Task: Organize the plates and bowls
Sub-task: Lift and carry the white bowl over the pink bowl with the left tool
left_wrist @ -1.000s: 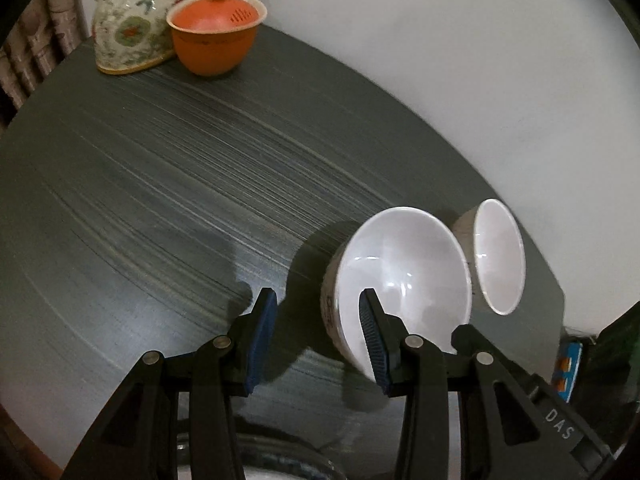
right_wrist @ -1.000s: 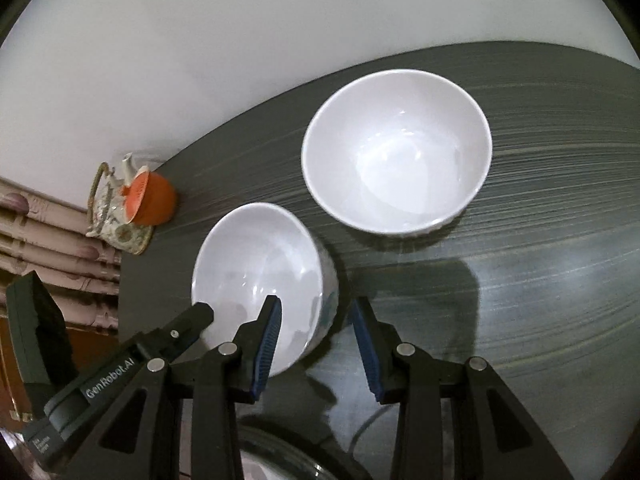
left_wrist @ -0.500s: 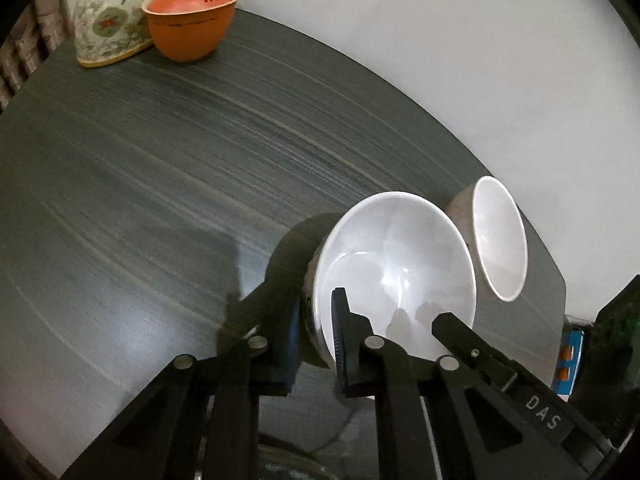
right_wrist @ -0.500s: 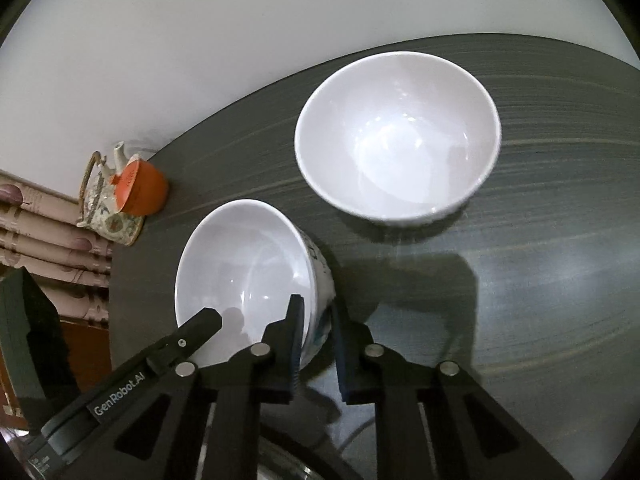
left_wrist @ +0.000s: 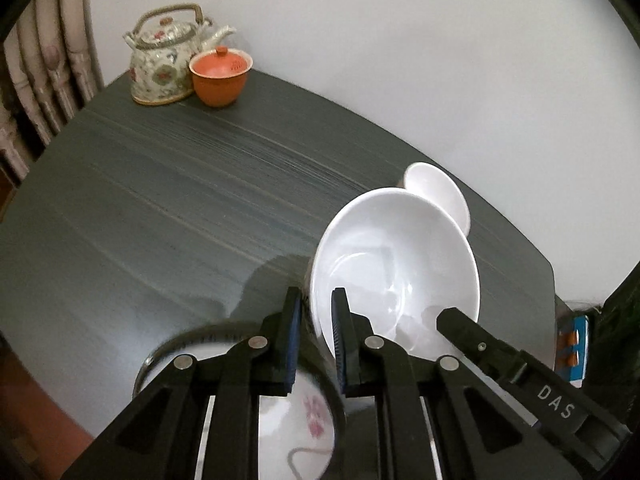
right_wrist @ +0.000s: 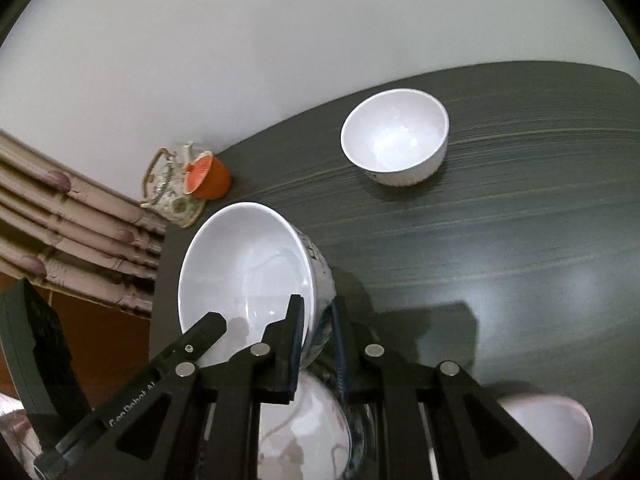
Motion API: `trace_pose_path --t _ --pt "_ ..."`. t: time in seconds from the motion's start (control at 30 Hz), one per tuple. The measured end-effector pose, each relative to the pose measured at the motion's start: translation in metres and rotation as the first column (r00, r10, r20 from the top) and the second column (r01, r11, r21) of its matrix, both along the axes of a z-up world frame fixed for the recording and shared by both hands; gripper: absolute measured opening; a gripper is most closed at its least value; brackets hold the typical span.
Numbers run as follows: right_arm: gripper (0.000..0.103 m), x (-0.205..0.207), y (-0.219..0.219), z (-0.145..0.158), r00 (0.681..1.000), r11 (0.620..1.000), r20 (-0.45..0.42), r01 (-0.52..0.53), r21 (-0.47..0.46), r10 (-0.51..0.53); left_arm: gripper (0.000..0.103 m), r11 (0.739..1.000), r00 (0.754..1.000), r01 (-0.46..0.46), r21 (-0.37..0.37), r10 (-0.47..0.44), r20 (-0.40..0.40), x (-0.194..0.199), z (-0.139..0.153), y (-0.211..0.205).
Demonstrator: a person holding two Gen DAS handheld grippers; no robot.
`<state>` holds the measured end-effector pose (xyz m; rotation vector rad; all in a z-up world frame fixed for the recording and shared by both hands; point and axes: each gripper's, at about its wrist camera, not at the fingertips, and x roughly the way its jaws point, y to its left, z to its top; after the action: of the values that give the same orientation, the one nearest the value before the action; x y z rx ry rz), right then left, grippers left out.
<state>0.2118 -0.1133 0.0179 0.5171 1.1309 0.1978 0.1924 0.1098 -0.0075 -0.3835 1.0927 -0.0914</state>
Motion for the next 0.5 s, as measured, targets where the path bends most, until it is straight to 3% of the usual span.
trace_pose_path --t 0.23,0.5 --pt "0.015 -0.057 -0.019 0.023 0.999 1.0 0.043 0.01 -0.02 -0.009 0.012 1.0 0.999 0.015 0.011 -0.015 0.028 -0.046 0.018 -0.018" --pt "0.015 -0.105 -0.055 0.027 0.996 0.998 0.053 0.067 -0.019 -0.066 0.012 0.998 0.997 0.062 0.015 -0.062 0.052 -0.095 0.028 -0.051"
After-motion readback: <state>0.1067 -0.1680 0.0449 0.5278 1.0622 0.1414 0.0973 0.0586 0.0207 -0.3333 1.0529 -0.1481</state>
